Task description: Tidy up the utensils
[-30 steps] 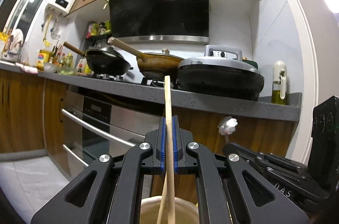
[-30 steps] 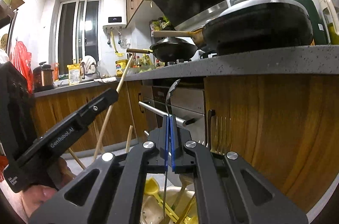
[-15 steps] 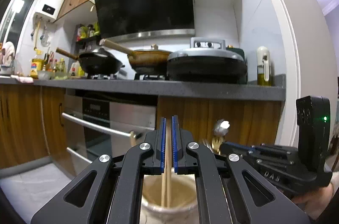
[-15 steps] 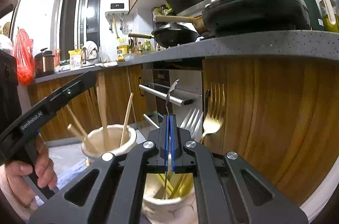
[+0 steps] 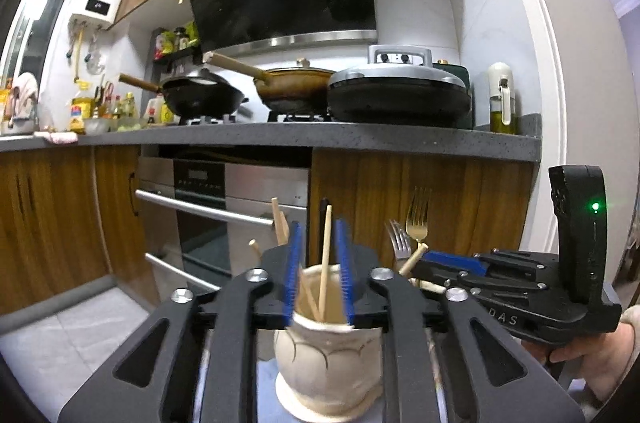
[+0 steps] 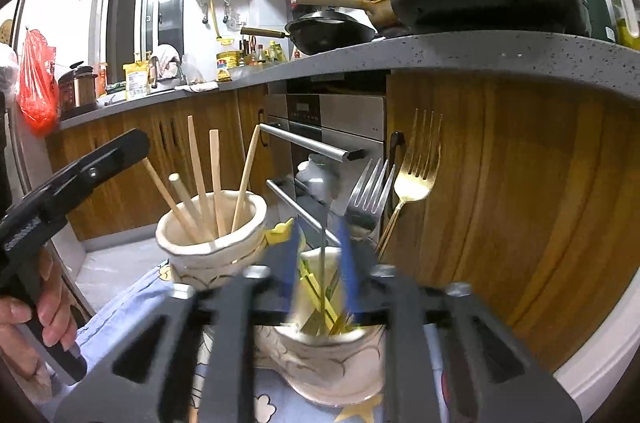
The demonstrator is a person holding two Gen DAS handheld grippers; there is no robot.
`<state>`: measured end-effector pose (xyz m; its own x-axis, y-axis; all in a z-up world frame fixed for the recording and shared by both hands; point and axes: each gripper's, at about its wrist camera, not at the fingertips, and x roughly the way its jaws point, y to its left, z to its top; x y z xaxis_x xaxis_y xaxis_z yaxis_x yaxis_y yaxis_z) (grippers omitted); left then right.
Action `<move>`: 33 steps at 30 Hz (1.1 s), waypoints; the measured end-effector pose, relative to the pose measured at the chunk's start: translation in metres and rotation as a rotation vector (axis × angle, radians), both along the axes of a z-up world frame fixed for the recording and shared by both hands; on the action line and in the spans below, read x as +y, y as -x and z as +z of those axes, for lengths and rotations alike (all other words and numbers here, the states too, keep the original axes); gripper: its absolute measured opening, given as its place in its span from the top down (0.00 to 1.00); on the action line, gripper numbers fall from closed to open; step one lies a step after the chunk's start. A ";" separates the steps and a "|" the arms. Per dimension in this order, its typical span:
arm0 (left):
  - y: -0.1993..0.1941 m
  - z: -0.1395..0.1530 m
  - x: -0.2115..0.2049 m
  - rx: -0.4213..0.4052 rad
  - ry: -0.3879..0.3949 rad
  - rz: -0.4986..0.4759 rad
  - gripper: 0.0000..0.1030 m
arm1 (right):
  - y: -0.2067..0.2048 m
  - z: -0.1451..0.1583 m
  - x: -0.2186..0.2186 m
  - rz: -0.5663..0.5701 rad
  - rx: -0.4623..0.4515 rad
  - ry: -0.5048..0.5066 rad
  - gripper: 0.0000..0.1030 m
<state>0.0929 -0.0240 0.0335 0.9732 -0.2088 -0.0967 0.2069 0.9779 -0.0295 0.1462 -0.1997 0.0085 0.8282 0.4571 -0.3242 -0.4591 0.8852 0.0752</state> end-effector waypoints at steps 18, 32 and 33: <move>0.063 -0.051 0.008 0.138 0.080 0.102 0.72 | 0.079 -0.030 -0.008 -0.080 0.059 -0.018 0.62; 0.055 -0.071 0.008 0.188 0.002 0.142 0.26 | 0.086 -0.038 -0.025 -0.162 -0.057 0.034 0.17; 0.055 -0.072 0.007 0.188 -0.002 0.138 0.25 | 0.088 -0.039 -0.025 -0.161 -0.057 0.039 0.16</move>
